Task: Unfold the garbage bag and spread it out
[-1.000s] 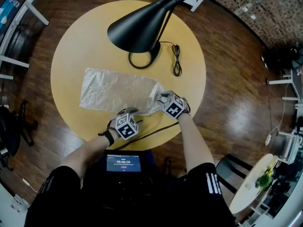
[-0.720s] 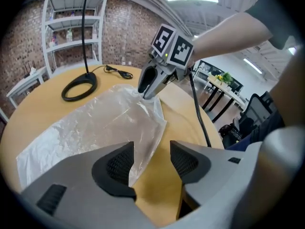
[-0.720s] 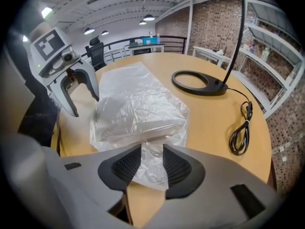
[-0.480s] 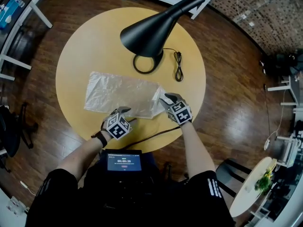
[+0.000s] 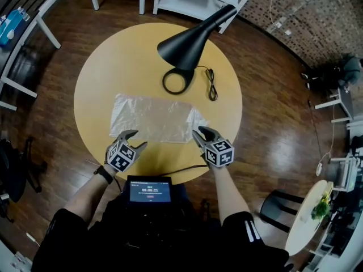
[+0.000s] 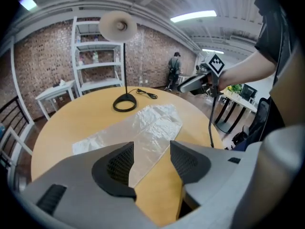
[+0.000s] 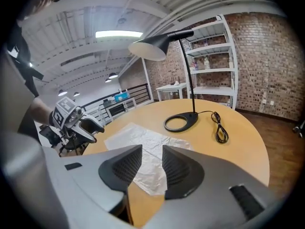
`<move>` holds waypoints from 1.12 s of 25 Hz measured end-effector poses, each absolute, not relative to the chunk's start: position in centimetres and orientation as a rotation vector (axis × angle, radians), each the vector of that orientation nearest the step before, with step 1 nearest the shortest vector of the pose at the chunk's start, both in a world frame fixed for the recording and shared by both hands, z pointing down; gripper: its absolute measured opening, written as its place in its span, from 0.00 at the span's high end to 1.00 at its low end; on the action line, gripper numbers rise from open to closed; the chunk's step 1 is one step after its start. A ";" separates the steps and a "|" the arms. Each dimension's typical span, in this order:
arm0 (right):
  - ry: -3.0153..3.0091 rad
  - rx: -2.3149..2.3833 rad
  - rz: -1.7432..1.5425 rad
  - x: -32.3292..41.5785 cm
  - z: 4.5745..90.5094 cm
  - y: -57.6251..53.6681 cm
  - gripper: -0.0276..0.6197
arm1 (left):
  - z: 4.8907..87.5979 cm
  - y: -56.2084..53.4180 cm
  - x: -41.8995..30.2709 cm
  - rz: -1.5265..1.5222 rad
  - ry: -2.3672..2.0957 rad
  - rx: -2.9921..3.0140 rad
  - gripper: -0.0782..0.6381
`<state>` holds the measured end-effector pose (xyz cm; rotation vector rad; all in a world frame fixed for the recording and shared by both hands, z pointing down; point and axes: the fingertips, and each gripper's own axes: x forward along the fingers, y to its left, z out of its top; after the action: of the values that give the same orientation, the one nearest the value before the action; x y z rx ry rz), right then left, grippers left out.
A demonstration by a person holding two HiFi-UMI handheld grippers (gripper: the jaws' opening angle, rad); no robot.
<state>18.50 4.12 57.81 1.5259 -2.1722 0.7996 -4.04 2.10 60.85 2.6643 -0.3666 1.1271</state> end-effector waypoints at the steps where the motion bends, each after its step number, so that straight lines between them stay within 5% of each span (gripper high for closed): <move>1: -2.163 1.562 0.804 18.0 57.6 4.8 0.72 | 60.3 2.0 -5.0 1.118 -0.377 2.673 0.55; 16: -2.234 1.567 0.737 12.9 54.4 13.7 0.72 | 58.6 7.8 -12.2 1.073 -0.583 2.588 0.55; 28: -2.365 1.582 0.681 13.1 49.8 23.2 0.77 | 54.0 17.9 -8.1 1.026 -0.628 2.677 0.55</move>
<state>13.13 23.21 49.83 1.5816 -2.3648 0.6813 -8.09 17.93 54.01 2.6774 -0.6282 1.0258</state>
